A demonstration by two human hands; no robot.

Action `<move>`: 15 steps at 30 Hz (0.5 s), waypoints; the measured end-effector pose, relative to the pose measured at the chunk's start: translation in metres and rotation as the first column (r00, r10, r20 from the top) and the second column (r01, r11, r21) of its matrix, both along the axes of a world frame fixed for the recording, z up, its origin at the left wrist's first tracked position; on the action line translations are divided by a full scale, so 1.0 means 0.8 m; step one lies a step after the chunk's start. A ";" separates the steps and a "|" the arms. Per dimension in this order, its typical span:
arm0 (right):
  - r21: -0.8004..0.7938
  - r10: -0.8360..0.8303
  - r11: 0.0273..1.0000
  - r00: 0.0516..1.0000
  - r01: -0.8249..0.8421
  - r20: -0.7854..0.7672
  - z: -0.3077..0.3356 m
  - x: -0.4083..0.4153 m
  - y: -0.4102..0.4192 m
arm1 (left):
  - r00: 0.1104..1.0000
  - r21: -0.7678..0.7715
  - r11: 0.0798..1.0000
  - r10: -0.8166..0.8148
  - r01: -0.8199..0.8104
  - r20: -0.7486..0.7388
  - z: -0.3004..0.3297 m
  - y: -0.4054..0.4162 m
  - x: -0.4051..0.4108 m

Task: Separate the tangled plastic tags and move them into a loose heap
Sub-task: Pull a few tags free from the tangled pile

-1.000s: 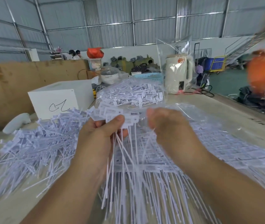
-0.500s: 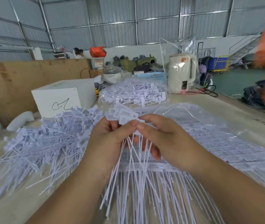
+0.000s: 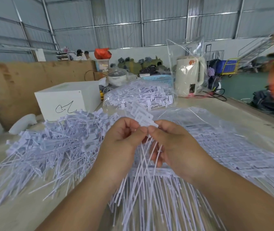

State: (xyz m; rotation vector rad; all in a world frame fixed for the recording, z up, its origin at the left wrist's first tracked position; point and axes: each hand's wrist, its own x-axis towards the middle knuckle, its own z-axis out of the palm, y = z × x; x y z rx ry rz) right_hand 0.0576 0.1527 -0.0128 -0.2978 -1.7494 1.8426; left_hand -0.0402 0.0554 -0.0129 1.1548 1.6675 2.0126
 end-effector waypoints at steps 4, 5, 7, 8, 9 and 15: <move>-0.084 -0.001 0.996 1.000 -0.001 -0.025 0.001 0.001 0.003 | 0.999 -0.029 1.000 0.006 -0.007 -0.036 0.000 0.000 0.001; -0.099 -0.006 0.995 0.999 0.003 -0.033 0.002 0.002 0.004 | 0.999 -0.041 0.999 0.000 -0.001 -0.034 0.001 -0.001 0.002; -0.111 -0.005 0.994 0.999 0.000 -0.043 0.004 0.004 0.006 | 1.000 -0.058 0.998 -0.017 0.017 -0.007 0.004 -0.003 0.004; -0.122 0.006 0.992 0.999 -0.012 -0.047 0.004 0.004 0.007 | 0.999 -0.056 0.998 -0.034 0.035 0.017 0.003 -0.004 0.004; -0.138 0.020 0.990 0.999 -0.027 -0.049 0.005 0.005 0.007 | 0.998 -0.054 0.997 -0.051 0.053 0.037 0.003 -0.004 0.003; -0.165 0.017 0.986 0.999 -0.022 -0.030 0.001 0.005 0.006 | 0.996 -0.058 0.995 -0.078 0.081 0.051 0.001 -0.003 0.004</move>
